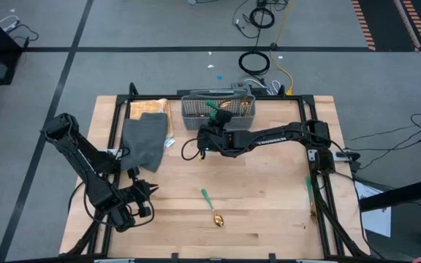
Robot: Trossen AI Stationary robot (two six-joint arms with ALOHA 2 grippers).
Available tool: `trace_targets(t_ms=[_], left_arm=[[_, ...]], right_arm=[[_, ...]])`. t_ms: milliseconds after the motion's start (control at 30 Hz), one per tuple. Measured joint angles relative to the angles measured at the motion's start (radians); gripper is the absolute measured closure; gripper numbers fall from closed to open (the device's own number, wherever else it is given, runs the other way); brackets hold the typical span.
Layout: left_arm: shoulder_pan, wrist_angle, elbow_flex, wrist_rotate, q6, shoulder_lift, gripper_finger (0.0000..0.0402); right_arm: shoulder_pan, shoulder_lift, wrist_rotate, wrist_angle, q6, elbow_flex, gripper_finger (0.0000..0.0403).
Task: Sort silverware
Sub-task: Adjust the green knife into the gray silverware basket
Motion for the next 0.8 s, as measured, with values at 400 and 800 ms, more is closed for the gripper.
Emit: trace_targets(t_ms=[400,800], left_arm=[[0.000,-0.001,0.000,-0.002,0.000,0.000,0.0358],[0.000,-0.002,0.000,-0.002,0.000,0.000,0.0358]], right_arm=[[-0.050,0.000,0.001,0.000,0.047,0.000,0.0290],[-0.091,-0.001,-0.079,-0.005,0.063,0.000,0.0335]])
